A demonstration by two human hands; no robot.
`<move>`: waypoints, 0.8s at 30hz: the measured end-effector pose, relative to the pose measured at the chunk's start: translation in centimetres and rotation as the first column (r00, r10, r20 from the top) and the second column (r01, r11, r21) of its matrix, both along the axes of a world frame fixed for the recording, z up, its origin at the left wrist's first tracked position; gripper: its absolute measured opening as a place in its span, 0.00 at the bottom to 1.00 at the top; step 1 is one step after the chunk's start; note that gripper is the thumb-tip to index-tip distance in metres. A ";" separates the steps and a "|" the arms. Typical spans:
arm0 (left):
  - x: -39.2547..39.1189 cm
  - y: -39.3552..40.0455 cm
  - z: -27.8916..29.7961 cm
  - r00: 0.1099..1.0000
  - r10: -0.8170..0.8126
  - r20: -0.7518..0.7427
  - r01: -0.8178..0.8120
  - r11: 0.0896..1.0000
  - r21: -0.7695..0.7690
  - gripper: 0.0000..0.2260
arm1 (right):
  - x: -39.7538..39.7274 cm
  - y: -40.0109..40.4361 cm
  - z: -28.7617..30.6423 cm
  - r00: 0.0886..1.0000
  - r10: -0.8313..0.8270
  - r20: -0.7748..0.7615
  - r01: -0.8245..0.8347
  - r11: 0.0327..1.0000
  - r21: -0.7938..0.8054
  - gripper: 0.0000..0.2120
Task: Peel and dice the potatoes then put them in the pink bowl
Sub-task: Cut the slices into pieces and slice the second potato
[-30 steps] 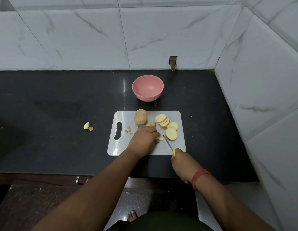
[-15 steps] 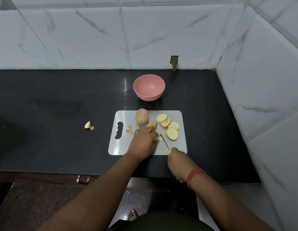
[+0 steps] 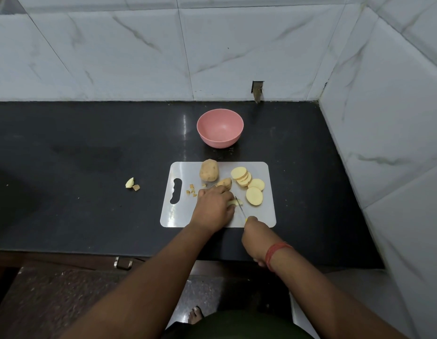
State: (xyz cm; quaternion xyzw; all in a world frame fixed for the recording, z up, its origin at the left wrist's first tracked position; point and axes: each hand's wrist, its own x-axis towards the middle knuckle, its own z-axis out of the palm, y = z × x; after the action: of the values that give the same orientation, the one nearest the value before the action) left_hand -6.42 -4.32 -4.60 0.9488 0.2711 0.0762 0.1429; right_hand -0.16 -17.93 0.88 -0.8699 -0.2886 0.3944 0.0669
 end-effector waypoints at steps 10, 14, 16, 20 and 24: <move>-0.2 0.0 0.0 1.000 0.016 -0.014 -0.016 1.000 0.008 0.12 | -0.1 -2.8 0.1 0.993 0.113 0.021 -0.114 0.992 0.062 0.04; -0.9 0.1 -0.1 0.999 0.033 -0.005 -0.033 0.999 0.004 0.14 | -0.2 -1.6 0.9 0.998 0.060 0.029 -0.063 0.993 0.099 0.03; -1.0 0.1 -0.1 0.999 0.038 -0.001 -0.038 0.999 0.003 0.12 | -0.3 -0.7 1.1 0.998 0.056 0.043 -0.058 0.997 0.059 0.05; -0.9 0.0 -0.1 0.999 0.050 0.012 -0.050 0.999 0.004 0.08 | -0.6 0.5 0.8 0.998 0.052 0.043 -0.053 0.998 0.018 0.07; -0.7 -0.1 -0.2 0.998 0.064 0.019 -0.064 0.998 0.000 0.08 | -0.8 1.0 0.4 0.998 0.042 0.044 -0.041 0.998 -0.041 0.12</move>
State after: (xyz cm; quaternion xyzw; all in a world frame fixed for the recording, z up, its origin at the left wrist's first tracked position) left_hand -7.14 -4.44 -4.81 0.9389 0.2999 0.0900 0.1428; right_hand -0.93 -16.91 1.29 -0.8735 -0.3000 0.3818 0.0346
